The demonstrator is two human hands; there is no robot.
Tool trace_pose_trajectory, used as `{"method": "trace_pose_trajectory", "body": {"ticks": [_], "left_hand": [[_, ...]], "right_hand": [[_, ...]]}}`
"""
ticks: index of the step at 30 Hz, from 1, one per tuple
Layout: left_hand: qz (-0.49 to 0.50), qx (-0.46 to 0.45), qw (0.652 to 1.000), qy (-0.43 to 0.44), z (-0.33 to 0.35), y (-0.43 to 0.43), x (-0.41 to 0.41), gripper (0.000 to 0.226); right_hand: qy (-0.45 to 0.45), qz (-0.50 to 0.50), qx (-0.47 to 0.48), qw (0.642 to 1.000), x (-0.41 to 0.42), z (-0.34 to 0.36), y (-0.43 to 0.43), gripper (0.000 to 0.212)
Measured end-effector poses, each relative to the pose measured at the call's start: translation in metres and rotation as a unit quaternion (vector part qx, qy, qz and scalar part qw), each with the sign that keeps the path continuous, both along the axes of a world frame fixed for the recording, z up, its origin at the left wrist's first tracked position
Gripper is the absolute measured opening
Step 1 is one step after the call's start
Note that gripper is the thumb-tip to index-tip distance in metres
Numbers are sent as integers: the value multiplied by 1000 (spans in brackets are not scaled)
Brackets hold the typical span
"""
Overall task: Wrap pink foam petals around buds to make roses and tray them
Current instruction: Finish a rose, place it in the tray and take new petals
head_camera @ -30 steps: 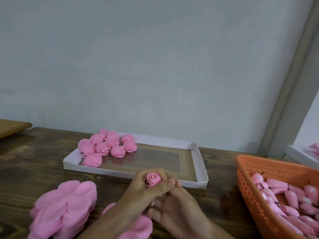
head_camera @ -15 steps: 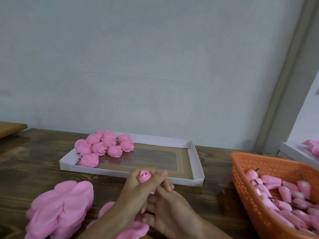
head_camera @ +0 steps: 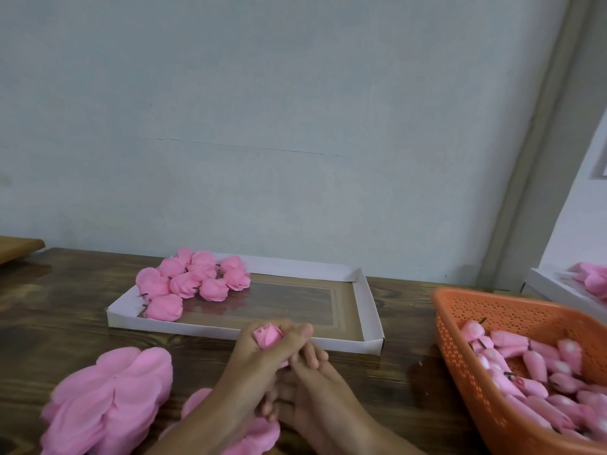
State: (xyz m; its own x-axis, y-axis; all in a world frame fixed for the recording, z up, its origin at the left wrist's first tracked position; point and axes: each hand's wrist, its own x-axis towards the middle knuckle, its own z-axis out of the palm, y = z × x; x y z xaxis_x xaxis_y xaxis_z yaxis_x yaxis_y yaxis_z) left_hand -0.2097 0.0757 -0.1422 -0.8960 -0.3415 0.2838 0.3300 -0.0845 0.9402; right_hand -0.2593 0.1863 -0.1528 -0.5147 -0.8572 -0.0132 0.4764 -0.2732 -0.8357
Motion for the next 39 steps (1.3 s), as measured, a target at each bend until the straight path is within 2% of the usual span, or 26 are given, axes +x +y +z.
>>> {"method": "trace_pose_trajectory", "body": {"ticks": [4, 6, 8, 10, 12, 16, 18, 19, 20, 21, 22, 23, 25, 26, 27, 28, 29, 30, 31, 32, 33, 34, 35, 37, 38, 39], "left_hand": [[28, 46, 998, 26, 0, 1, -2, 58], [41, 56, 997, 28, 0, 1, -4, 64], [40, 44, 998, 21, 1, 1, -4, 64], [37, 11, 999, 17, 2, 2, -2, 50], [28, -10, 999, 19, 3, 3, 0, 45], [31, -18, 999, 26, 1, 4, 2, 51], [60, 13, 998, 24, -1, 2, -1, 53], [86, 22, 995, 33, -3, 2, -3, 49], [124, 7, 991, 46, -4, 3, -5, 44], [176, -41, 982, 49, -4, 4, -6, 40], [216, -89, 971, 49, -4, 3, -6, 42], [245, -130, 960, 40, -5, -1, -5, 43], [251, -152, 956, -13, -9, -13, -1, 23], [243, -171, 954, -22, -11, -11, 1, 12], [243, -200, 949, -30, -13, -4, 0, 21], [245, -247, 937, -29, -20, 9, -5, 32], [263, -260, 925, -89, -14, 15, -1, 43], [251, -259, 921, -150, -5, 33, -8, 37], [328, -354, 851, -204, -16, 55, -19, 27], [377, -410, 801, -220, -23, 78, -33, 34], [387, -457, 768, -227, -30, 93, -46, 39], [390, -468, 753, -247, -31, 99, -49, 40], [380, -467, 757, -254, -32, 90, -43, 40], [375, -483, 743, -271, -28, 94, -44, 41], [350, -462, 771, -262, -26, 78, -37, 43], [286, -406, 835, -238, -21, 56, -25, 42]], "right_hand": [[6, 25, -30, 999, 1, 3, 2, 35], [39, 34, -33, 998, 0, 4, 4, 36], [62, 23, -30, 997, -1, 4, 6, 38], [63, 21, -26, 997, 0, 5, 7, 33], [38, 30, -18, 999, 3, 6, 6, 35], [-34, -11, 12, 999, 6, 4, 0, 53], [-5, -46, 7, 999, 5, 3, 0, 42], [59, -79, 9, 995, 4, 2, 2, 31], [158, -129, 16, 979, 4, 0, 5, 22], [274, -194, 31, 942, 4, -3, 10, 21], [385, -268, 45, 882, 2, -7, 15, 24], [493, -323, 51, 806, -1, -8, 20, 28], [676, -343, 34, 651, -4, -6, 26, 33], [730, -337, 21, 595, -5, -5, 26, 35], [756, -333, 11, 564, -5, -3, 25, 36], [762, -335, 4, 554, -5, -2, 24, 36], [762, -341, -1, 550, -5, -1, 23, 36], [761, -346, -5, 548, -6, -1, 22, 36], [761, -348, -7, 547, -6, -2, 22, 36], [762, -348, -9, 546, -7, -2, 22, 36], [763, -347, -10, 546, -7, -2, 22, 37], [762, -348, -12, 546, -8, -2, 22, 37], [760, -348, -13, 549, -7, -1, 22, 37], [756, -343, -13, 558, -6, -1, 21, 36], [755, -338, -13, 561, -5, -1, 21, 36], [754, -333, -14, 567, -4, -1, 21, 36]]}}
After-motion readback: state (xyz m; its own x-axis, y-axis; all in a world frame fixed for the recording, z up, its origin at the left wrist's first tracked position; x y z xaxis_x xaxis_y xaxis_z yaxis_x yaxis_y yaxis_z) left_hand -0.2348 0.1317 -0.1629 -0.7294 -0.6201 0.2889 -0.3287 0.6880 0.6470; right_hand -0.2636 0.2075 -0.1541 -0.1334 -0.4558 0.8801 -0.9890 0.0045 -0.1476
